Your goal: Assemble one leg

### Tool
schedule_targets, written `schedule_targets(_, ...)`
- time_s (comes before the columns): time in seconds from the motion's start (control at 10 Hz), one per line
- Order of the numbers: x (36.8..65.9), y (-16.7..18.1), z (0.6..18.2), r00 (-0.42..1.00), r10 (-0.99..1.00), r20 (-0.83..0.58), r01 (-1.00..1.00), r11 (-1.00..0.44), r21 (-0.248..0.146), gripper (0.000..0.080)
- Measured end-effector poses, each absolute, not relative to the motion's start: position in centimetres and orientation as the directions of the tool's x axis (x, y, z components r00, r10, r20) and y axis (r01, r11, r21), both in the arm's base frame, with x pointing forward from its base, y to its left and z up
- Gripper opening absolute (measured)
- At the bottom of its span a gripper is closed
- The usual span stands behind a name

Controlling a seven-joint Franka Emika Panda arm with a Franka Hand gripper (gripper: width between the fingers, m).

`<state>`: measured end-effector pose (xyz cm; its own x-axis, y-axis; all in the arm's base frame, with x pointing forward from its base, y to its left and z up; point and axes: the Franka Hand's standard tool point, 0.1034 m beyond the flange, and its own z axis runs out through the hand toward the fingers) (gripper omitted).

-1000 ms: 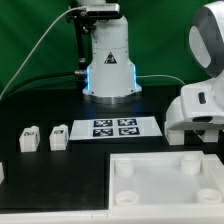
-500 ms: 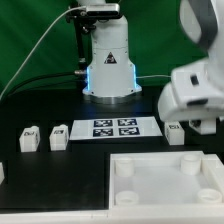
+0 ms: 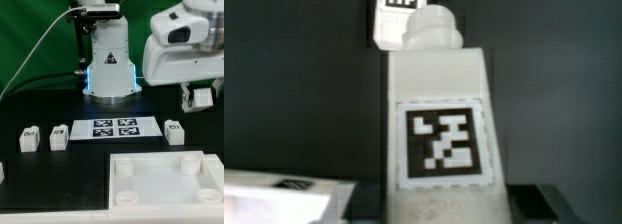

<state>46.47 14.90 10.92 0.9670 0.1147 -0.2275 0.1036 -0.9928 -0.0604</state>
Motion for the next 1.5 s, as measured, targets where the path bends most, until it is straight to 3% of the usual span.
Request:
schedule_targets(0.2,47.3,14.8,11.4,0.994,0.107,-0.031,0.105,-0.992,-0.071,0.0294)
schedule_targets(0.3,49.1,13.7,12.2,0.985,0.157,0.064,0.162,-0.984,-0.074,0.0294)
schedule_targets(0.5,55.1,11.7,15.9,0.954,0.143,0.263,0.167,-0.983,-0.071,0.0294)
schedule_targets(0.7,58.3,11.7,18.3,0.889,0.106,0.446,0.154,-0.985,-0.073,0.0294)
schedule_targets(1.0,57.4,11.4,17.2,0.792,0.081,0.605,0.152,-0.986,-0.066,0.0294)
schedule_targets(1.3,57.5,10.9,16.8,0.794,0.102,0.599,0.165,-0.985,-0.051,0.0294)
schedule_targets(1.4,58.8,9.5,15.8,0.779,0.112,0.616,0.167,-0.985,-0.032,0.0294)
schedule_targets(1.5,61.2,8.8,16.1,0.773,0.113,0.625,0.167,-0.986,-0.029,0.0294)
